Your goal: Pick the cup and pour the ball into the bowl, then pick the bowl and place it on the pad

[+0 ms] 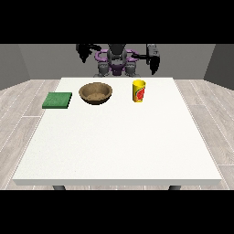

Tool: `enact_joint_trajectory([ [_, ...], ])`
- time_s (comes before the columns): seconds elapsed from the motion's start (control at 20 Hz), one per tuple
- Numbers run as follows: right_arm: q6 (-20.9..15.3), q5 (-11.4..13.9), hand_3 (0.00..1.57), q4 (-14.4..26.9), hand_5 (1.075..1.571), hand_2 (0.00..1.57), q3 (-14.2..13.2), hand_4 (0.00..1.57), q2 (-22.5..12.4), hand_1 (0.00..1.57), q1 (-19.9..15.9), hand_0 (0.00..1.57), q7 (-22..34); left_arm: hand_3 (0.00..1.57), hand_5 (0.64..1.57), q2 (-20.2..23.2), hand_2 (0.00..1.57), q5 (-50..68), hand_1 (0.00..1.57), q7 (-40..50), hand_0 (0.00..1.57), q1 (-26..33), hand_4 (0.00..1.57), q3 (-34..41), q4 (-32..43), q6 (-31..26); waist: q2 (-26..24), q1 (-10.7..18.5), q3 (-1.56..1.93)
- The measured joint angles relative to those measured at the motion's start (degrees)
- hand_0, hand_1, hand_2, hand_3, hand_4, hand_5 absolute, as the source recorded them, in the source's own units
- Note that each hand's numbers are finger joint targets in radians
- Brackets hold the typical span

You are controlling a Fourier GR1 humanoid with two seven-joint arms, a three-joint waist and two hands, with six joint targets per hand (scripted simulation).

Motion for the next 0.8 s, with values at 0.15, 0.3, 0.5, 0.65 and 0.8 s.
enact_joint_trajectory([
  [0.15,1.4,-0.6,0.64,2.9,1.569,0.43,-3.2,0.67,-1.8,0.0,-1.0,0.0,-1.3,0.0,1.536,-0.4,0.0,-0.9,0.0,-3.9,0.0,1.6,0.0,-0.9,2.8,-0.1,0.4,0.5,0.01],
  [0.3,2.9,-1.2,0.55,5.7,1.564,0.36,-5.7,0.66,-3.6,0.0,-2.3,0.0,-3.0,0.0,1.533,-0.5,0.0,-2.0,0.0,-8.8,0.0,2.4,0.0,-1.0,6.0,-0.7,1.8,0.9,0.02],
  [0.5,4.0,-1.6,0.6,8.2,1.565,0.43,-8.1,0.65,-4.9,0.0,-4.4,0.0,-3.6,0.0,1.538,0.5,0.0,-2.2,0.0,-13.8,0.0,1.2,0.0,0.8,13.0,-1.5,2.1,0.6,0.01],
  [0.65,3.4,-0.5,0.6,9.7,1.565,0.4,-8.0,0.66,-4.3,0.0,-5.3,0.0,-3.8,0.0,1.537,0.1,0.0,-3.1,0.0,-17.4,0.0,-0.3,0.0,1.3,18.8,-1.0,1.8,0.1,0.0],
  [0.8,5.1,-1.4,0.59,10.7,1.564,0.41,-9.1,0.64,-5.3,0.0,-5.7,0.0,-3.7,0.0,1.533,0.4,0.0,-3.2,0.0,-20.1,0.0,-1.7,0.0,2.4,23.7,-0.6,1.2,-0.8,0.01],
])
